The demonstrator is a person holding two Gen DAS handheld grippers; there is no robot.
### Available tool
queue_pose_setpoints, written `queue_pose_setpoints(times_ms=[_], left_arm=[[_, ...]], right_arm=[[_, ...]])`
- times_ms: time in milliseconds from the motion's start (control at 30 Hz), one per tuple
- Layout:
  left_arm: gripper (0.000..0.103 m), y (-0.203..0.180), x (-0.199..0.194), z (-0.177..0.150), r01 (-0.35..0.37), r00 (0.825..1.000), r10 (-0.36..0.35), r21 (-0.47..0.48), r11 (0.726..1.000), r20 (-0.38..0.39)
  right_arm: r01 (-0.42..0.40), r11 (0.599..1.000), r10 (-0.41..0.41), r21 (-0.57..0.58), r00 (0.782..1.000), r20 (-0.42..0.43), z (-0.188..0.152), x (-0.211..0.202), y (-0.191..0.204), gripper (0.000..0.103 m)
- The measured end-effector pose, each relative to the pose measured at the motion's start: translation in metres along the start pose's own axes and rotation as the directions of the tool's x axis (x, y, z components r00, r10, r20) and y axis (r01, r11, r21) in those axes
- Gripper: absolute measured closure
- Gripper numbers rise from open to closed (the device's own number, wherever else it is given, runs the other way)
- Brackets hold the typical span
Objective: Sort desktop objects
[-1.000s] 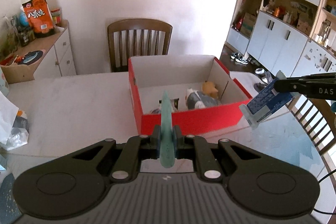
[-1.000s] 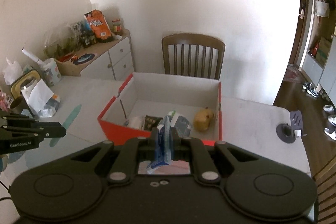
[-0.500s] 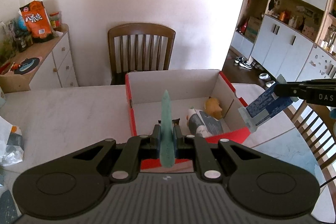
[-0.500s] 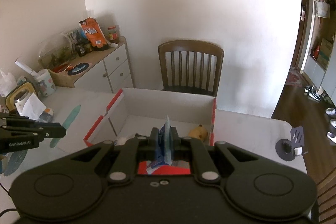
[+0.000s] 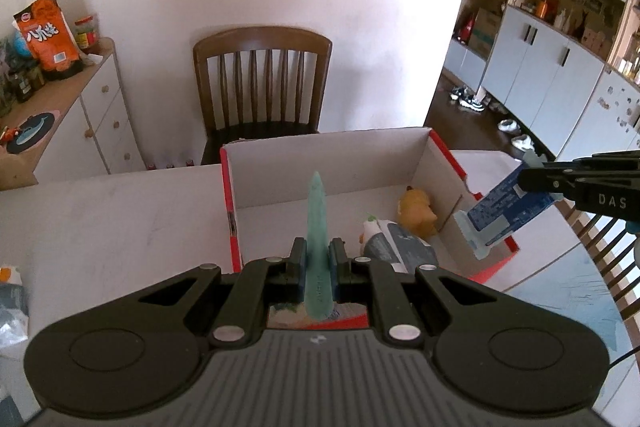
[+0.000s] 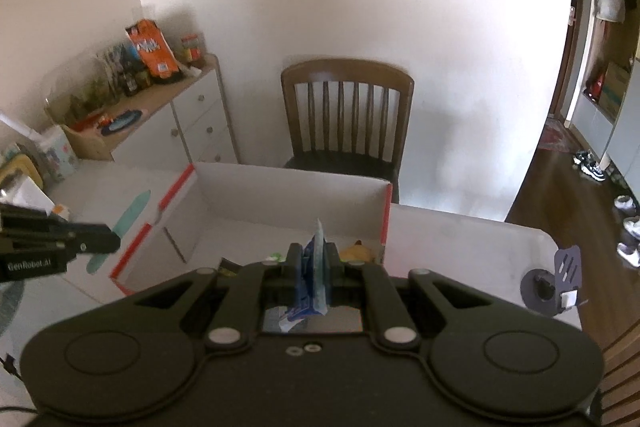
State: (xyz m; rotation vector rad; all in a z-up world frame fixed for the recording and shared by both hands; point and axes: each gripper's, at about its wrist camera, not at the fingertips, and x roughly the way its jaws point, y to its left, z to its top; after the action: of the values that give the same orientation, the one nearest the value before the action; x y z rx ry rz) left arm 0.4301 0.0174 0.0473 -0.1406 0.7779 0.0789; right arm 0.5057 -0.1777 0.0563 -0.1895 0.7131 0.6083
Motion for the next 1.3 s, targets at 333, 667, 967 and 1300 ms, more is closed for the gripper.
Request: queue_pose_setpoints(times_ms=[333, 667, 967, 1300], left_arm=[[0.093, 0.007, 0.048, 0.009, -0.001, 0.998, 0.003, 0.026, 1.0, -0.067], [0.093, 0.005, 0.081, 0.018, -0.018, 0.996, 0.026, 0.084, 0.996, -0.09], [0.093, 0.008, 0.111, 0.016, -0.021, 0.991, 0.033, 0.088, 0.996, -0.132], [0.093, 0.018, 0.125, 0.007, -0.017, 0.987, 0.026, 0.06, 0.998, -0.159]], right_arm=[[0.03, 1.0, -0.03, -0.003, 0.999, -0.038, -0.001, 0.03, -0.004, 0.093], [-0.021, 0.999, 0.022, 0.039, 0.999, -0.033, 0.01, 0.056, 0.007, 0.093], [-0.038, 0.995, 0.042, 0.096, 0.998, -0.037, 0.025, 0.091, 0.013, 0.093], [-0.029, 0.971, 0.048, 0.238, 0.996, -0.072, 0.018, 0.139, -0.002, 0.093]])
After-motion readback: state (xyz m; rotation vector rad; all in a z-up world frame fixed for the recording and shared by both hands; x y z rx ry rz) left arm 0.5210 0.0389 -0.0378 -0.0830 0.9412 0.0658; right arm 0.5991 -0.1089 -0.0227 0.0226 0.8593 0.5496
